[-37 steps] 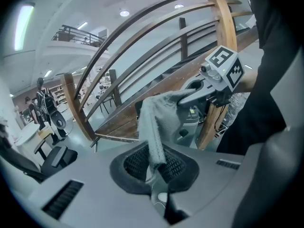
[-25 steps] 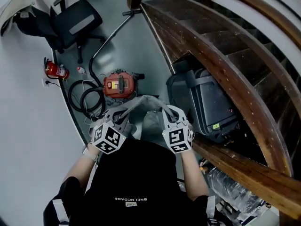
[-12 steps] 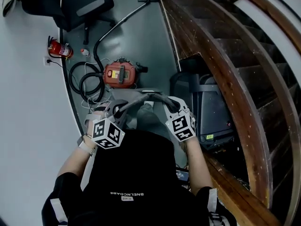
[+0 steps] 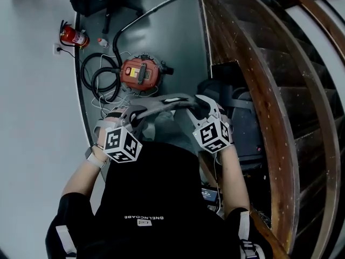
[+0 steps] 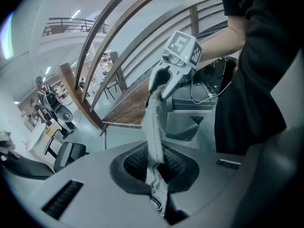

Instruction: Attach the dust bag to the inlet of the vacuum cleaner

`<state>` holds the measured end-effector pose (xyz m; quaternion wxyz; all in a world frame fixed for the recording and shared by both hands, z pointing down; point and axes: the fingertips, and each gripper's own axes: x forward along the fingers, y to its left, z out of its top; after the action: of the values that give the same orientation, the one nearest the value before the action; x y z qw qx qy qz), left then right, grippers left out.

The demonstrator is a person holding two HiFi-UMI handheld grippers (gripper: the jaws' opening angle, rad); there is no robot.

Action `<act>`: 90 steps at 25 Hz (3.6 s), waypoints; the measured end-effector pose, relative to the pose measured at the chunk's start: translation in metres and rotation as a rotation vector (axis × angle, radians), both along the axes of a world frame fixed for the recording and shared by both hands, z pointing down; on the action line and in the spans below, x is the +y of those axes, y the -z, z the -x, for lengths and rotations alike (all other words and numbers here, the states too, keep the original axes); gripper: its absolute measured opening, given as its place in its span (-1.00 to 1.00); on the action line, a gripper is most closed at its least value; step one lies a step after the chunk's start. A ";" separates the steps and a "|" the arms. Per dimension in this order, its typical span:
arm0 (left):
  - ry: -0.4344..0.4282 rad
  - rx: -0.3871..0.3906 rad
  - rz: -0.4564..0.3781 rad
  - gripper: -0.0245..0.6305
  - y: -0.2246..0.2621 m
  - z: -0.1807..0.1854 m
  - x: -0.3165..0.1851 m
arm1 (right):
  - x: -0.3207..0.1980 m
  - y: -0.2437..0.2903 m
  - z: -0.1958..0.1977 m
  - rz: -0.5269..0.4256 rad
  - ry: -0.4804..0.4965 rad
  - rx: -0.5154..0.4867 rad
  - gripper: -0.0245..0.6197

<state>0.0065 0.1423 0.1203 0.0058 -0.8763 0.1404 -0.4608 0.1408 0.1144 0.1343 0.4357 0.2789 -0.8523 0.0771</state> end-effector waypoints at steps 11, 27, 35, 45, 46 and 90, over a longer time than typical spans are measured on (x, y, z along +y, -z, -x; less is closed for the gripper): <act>-0.036 -0.049 -0.015 -0.86 -0.014 -0.005 0.008 | 0.016 -0.012 0.018 0.034 0.303 0.092 -0.37; -0.005 -0.015 0.104 -0.83 -0.047 -0.005 0.020 | 0.018 -0.039 0.023 -0.008 0.395 0.250 -0.79; -0.029 -0.005 0.115 -0.42 -0.061 -0.024 0.023 | 0.019 -0.060 0.016 0.006 0.420 0.367 -0.79; -0.053 0.022 0.126 -0.42 -0.102 -0.076 0.006 | 0.023 -0.086 0.012 0.035 0.434 0.387 -0.79; -0.048 0.015 0.119 -0.42 -0.107 -0.079 0.003 | 0.024 -0.090 0.012 0.038 0.441 0.387 -0.79; 0.498 0.082 0.150 -0.81 -0.518 -0.129 -0.090 | -0.088 -0.502 -0.032 0.054 0.681 0.645 -0.78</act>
<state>0.1359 0.0519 0.6383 -0.1784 -0.8307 0.3175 -0.4211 0.1723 0.0268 0.6359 0.6858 -0.0186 -0.7142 -0.1386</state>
